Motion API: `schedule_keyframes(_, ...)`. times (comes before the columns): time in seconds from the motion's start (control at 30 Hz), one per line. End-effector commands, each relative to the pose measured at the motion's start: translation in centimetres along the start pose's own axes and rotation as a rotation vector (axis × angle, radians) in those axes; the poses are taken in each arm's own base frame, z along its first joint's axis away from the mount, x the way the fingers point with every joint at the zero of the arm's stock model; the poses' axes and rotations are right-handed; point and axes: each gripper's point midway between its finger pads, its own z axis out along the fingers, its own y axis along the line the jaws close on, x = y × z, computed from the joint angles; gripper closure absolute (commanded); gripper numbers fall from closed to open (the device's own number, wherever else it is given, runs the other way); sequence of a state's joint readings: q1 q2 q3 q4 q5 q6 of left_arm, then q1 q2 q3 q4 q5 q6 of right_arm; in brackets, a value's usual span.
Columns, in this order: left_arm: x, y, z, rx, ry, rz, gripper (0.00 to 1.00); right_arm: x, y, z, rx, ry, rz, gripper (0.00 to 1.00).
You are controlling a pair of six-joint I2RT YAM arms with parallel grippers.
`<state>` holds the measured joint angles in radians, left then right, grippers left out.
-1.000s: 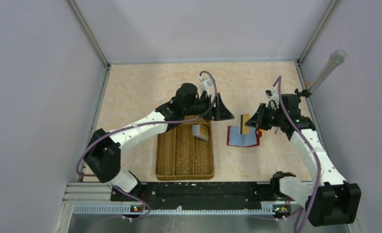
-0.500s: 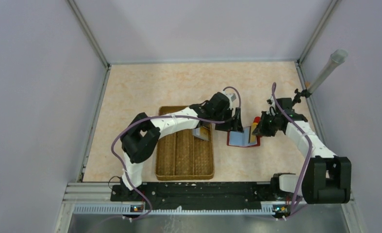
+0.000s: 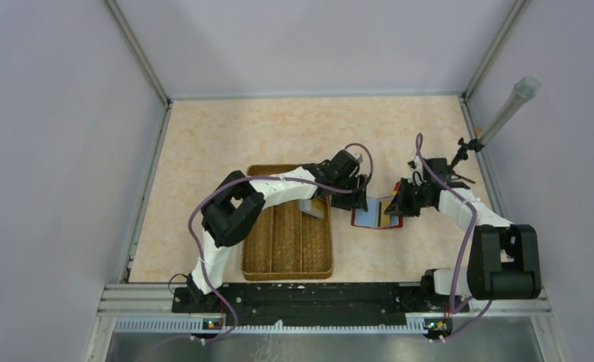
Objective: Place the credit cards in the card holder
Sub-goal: Insert the credit card into the card holder.
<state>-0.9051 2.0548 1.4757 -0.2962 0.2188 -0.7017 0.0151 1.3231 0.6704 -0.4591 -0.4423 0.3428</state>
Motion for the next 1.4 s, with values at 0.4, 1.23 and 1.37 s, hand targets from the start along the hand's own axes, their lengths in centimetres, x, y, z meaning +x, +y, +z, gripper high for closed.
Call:
schedule_keyframes(0.4,0.1,2.8,2.2,-0.118,0.010,0.035,0.45,0.1,1.1,1.2,-0.114,-0.011,0.021,1.00)
schedule_keyframes(1.23,0.3,4.1,2.4,-0.168,0.016,0.053,0.51,-0.2,-1.7,2.5,0.007,-0.076,0.075,1.00)
schedule_keyframes(1.37,0.4,4.1,2.5,-0.167,0.019,0.052,0.52,0.8,-1.9,2.8,0.005,-0.036,0.080,1.00)
